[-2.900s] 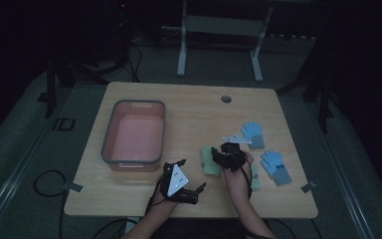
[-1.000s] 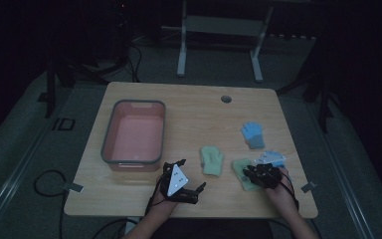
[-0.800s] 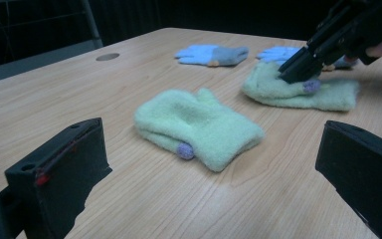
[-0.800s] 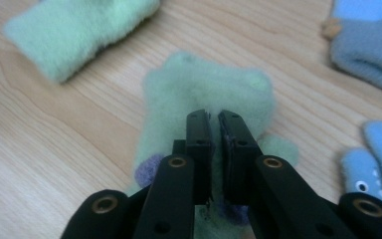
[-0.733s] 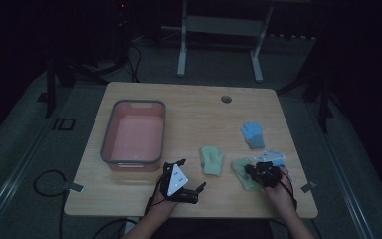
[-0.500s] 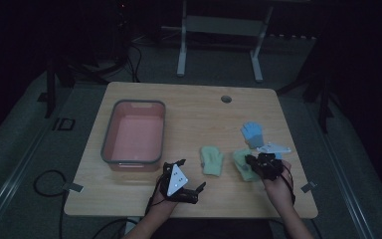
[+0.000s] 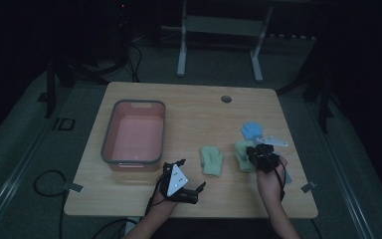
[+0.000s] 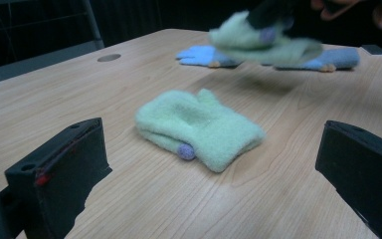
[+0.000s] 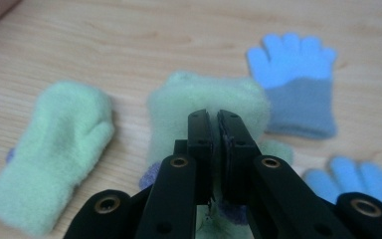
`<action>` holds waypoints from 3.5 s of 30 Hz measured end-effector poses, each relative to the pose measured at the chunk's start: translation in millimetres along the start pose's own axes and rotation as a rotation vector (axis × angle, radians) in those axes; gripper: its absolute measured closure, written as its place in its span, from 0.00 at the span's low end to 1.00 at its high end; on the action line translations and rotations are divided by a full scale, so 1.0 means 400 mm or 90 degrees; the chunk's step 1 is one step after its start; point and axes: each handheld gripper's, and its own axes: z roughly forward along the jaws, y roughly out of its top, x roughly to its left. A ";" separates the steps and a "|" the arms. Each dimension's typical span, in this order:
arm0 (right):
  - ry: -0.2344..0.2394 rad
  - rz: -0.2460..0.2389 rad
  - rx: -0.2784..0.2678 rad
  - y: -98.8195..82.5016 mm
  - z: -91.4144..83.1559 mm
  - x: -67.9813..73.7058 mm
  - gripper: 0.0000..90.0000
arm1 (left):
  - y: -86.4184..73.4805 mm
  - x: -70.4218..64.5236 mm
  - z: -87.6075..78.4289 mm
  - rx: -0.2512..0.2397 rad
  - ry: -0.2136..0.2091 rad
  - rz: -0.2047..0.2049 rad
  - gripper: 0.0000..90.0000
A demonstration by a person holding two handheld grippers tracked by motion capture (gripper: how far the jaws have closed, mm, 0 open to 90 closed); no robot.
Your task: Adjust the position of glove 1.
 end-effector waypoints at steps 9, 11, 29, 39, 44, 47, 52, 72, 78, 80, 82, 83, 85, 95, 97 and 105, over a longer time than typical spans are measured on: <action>-0.020 0.000 0.039 -0.049 0.061 -0.012 0.94 | 0.000 0.001 0.000 -0.001 -0.003 -0.001 0.00; -0.017 0.003 0.045 -0.054 0.067 -0.016 0.93 | 0.000 0.001 0.000 -0.001 -0.003 -0.001 0.00; 0.075 -0.070 0.058 -0.034 0.037 -0.085 0.67 | 0.000 0.001 0.000 0.000 -0.003 -0.001 0.00; 0.179 -0.185 0.067 -0.005 0.024 -0.137 0.67 | 0.000 0.001 -0.001 -0.002 0.001 0.000 0.00; 0.194 -0.191 0.094 -0.015 0.044 -0.134 0.69 | -0.001 0.002 -0.001 -0.003 0.002 -0.003 0.00; 0.187 -0.188 0.095 -0.021 0.052 -0.132 0.69 | -0.001 0.002 -0.001 -0.003 0.002 -0.004 0.00; 0.169 -0.193 0.109 -0.054 0.083 -0.118 0.71 | -0.001 0.000 -0.001 -0.005 0.001 -0.001 0.00; 0.098 -0.118 0.034 -0.004 0.007 -0.053 0.92 | -0.001 0.004 -0.003 -0.006 0.007 -0.012 0.00; 0.095 -0.106 0.012 0.043 -0.023 -0.022 0.92 | -0.001 0.004 -0.002 -0.005 0.007 -0.011 0.00; 0.108 -0.090 -0.001 0.068 -0.037 0.012 0.92 | -0.001 0.004 -0.003 -0.006 0.007 -0.013 0.00; 0.114 -0.087 -0.009 0.081 -0.043 0.038 0.92 | -0.002 0.005 -0.003 -0.007 0.007 -0.016 0.00; 0.117 -0.091 -0.011 0.086 -0.045 0.053 0.92 | -0.002 0.005 -0.003 -0.007 0.006 -0.015 0.00; 0.125 -0.094 -0.013 0.095 -0.046 0.082 0.92 | -0.002 0.005 -0.003 -0.007 0.007 -0.011 0.00; 0.165 -0.105 0.016 0.083 -0.004 0.188 0.92 | -0.001 0.004 -0.002 -0.004 0.003 -0.007 0.00; 0.168 -0.100 0.024 0.071 0.005 0.200 0.92 | -0.001 0.002 -0.001 -0.004 0.003 -0.008 0.00; 0.154 -0.085 0.057 0.028 0.053 0.211 0.92 | 0.000 0.000 0.001 0.002 0.001 -0.002 0.00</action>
